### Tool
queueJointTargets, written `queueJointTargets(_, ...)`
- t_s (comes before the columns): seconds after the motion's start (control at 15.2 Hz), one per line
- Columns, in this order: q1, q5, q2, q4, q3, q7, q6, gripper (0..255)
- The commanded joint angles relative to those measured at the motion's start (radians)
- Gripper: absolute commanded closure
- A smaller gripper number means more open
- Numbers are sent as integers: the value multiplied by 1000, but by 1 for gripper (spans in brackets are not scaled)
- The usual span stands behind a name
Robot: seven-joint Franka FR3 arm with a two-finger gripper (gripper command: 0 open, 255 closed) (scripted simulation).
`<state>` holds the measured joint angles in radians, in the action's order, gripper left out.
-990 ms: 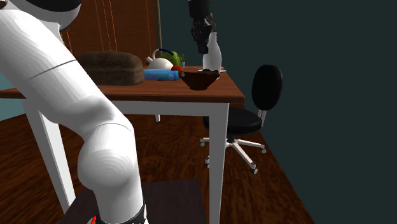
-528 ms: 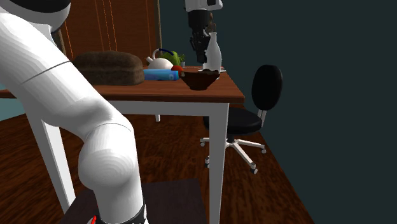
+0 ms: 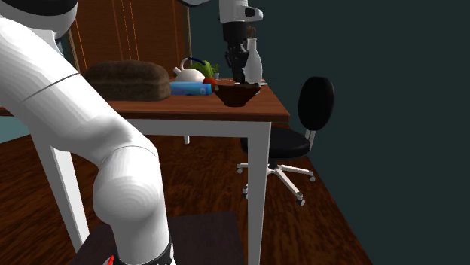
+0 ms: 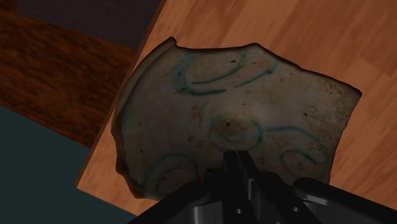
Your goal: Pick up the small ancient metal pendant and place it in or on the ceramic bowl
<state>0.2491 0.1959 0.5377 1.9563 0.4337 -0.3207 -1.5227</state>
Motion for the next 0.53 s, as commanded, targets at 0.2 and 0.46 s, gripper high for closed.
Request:
queueJointTargets(0.2, 0, 0, 0, 1, 0, 0, -1, 0)
queueJointTargets(0.46, 0, 0, 0, 1, 0, 0, -1, 0)
